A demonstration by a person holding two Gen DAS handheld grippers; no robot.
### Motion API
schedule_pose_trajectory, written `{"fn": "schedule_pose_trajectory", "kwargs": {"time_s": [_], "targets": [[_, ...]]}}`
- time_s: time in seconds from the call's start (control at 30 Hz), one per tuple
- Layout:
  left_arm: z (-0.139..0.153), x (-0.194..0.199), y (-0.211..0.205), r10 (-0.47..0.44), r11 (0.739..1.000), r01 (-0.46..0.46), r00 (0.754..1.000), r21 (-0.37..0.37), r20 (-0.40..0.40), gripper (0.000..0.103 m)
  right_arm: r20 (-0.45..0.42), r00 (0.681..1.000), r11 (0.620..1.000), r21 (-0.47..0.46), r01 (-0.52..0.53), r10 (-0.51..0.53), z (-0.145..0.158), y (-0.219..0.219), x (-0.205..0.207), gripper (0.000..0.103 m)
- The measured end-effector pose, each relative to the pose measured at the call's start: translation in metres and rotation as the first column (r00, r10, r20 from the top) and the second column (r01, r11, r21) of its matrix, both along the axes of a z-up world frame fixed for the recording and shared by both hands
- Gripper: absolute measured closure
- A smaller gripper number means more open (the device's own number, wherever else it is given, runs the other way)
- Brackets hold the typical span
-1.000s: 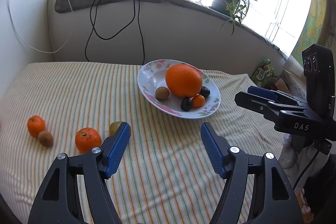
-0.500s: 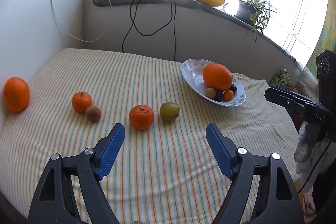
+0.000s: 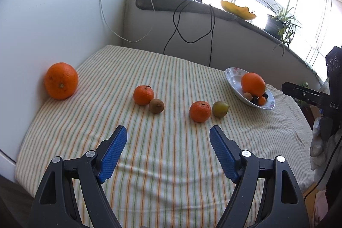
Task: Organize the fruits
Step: 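Move both grippers toward the large orange lying against the wall, then close both grippers around the large orange and lift it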
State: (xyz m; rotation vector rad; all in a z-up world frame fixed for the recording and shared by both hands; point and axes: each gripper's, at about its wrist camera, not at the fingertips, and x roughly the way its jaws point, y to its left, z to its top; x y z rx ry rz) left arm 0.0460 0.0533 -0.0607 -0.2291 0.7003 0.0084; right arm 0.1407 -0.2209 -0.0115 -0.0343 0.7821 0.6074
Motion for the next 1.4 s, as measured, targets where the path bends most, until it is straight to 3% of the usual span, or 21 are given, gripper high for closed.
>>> {"fn": "schedule_pose_trajectory", "kwargs": {"time_s": [0.33,0.57,0.87,1.13,1.4], "targets": [[-0.002,-0.021,0.049,0.175,0.985,-0.175,0.984,0.003,0.043,0.023,-0.043,0.991,0.989,0.070,-0.127,0.130,0.003,0.060,0.009,0.013],[-0.011,-0.022,0.085,0.260,0.966,-0.260,0.965,-0.010,0.045,0.023,-0.111,0.965,0.965,0.146,-0.220,0.237,-0.004,0.119,0.030,0.013],[-0.020,-0.012,0.108,0.292,0.956,-0.291,0.955,-0.026,0.056,0.023,-0.215,0.904,0.916,0.249,-0.315,0.369,-0.019,0.210,0.062,0.013],[-0.024,0.002,0.126,0.307,0.951,-0.303,0.950,-0.062,0.061,0.023,-0.264,0.839,0.878,0.205,-0.432,0.475,-0.040,0.305,0.071,0.013],[-0.029,0.015,0.137,0.310,0.949,-0.306,0.950,-0.081,0.046,0.024,-0.348,0.765,0.839,0.268,-0.473,0.543,-0.067,0.370,0.081,0.013]]}}
